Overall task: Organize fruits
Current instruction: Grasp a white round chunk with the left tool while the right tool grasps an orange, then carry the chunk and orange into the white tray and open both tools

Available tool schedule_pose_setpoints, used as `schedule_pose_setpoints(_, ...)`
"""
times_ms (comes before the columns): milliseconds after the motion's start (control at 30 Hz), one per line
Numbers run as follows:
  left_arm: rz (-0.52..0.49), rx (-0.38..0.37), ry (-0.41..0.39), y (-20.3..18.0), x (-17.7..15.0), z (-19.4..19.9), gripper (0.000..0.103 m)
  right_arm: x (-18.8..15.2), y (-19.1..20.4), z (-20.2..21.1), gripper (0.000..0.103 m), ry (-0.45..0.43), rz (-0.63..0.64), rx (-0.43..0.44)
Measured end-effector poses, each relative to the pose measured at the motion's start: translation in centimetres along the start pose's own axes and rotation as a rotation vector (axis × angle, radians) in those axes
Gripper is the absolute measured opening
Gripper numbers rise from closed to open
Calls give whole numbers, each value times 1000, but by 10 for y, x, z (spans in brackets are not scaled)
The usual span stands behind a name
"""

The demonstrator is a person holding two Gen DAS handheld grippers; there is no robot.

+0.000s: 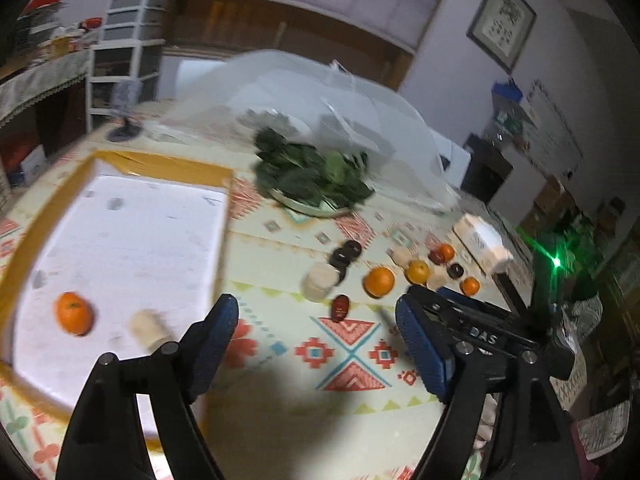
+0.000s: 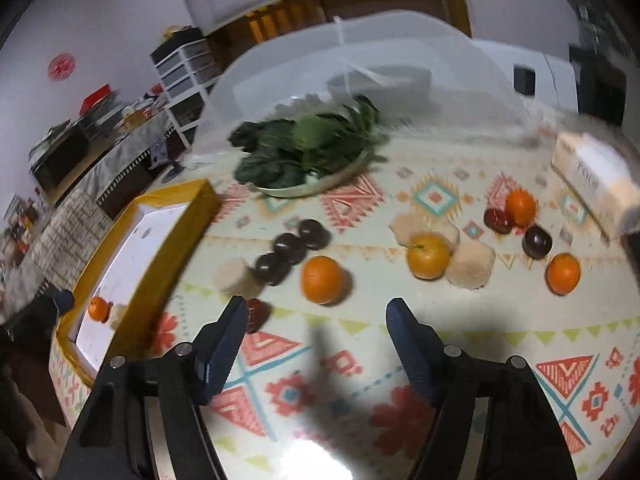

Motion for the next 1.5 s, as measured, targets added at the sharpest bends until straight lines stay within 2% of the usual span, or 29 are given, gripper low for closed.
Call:
schedule_pose_setpoints(67, 11, -5, 27, -1, 3, -23, 76, -1, -2, -11, 71, 11, -14, 5)
schedule_pose_setpoints(133, 21, 1, 54, 0, 4, -40, 64, 2, -1, -24, 69, 22, -26, 13)
schedule_pose_setpoints(267, -17, 41, 82, 2, 11, -74, 62, 2, 3, -40, 68, 42, -23, 36)
schedule_pose_setpoints(467, -42, 72, 131, 12, 11, -111, 62, 3, 9, -47, 49, 50, 4, 60)
schedule_pose_setpoints(533, -37, 82, 142, 16, 10, -118, 62, 2, 10, -48, 34, 59, 3, 83)
schedule_pose_setpoints(567, -34, 80, 143, 19, 8, -120, 62, 2, 10, -48, 34, 58, 0, 84)
schedule_pose_setpoints(600, -35, 77, 145, 19, 8, -122, 58, 2, 10, -48, 34, 58, -3, 85)
schedule_pose_setpoints(633, -38, 73, 151, 20, 6, -124, 45, 3, 10, -48, 34, 57, -6, 87)
schedule_pose_setpoints(667, -40, 67, 161, 21, 4, -127, 36, 3, 9, -48, 34, 56, -9, 89)
schedule_pose_setpoints(700, -40, 68, 168, 21, 2, -129, 33, 3, 8, -46, 34, 50, -13, 88)
schedule_pose_setpoints(900, -24, 66, 132, 24, 2, -124, 33, 3, 4, -44, 34, 39, -37, 87)
schedule_pose_setpoints(1067, -44, 56, 100, 11, 3, -107, 33, 3, 4, -39, 34, 13, -28, 77)
schedule_pose_setpoints(1267, -58, 32, 10, -3, 16, -50, 33, 5, 10, -22, 34, -48, 13, 22)
schedule_pose_setpoints(1367, -55, 58, -62, 7, 30, -8, 33, 11, 20, 2, 34, -78, 10, 54)
schedule_pose_setpoints(1500, -27, 117, -132, 38, 46, 33, 33, 23, 60, 37, 34, -114, 65, 134)
Point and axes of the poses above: each gripper's, at about its wrist camera, not at the fingertips, and z roughly against the way its jaws point, y to its left, x to its top, the point moved 4 cm from there along -z, roughly the way its jaws point, and after that the axes turned 14 degrees about -x, right-handed, at the moved point
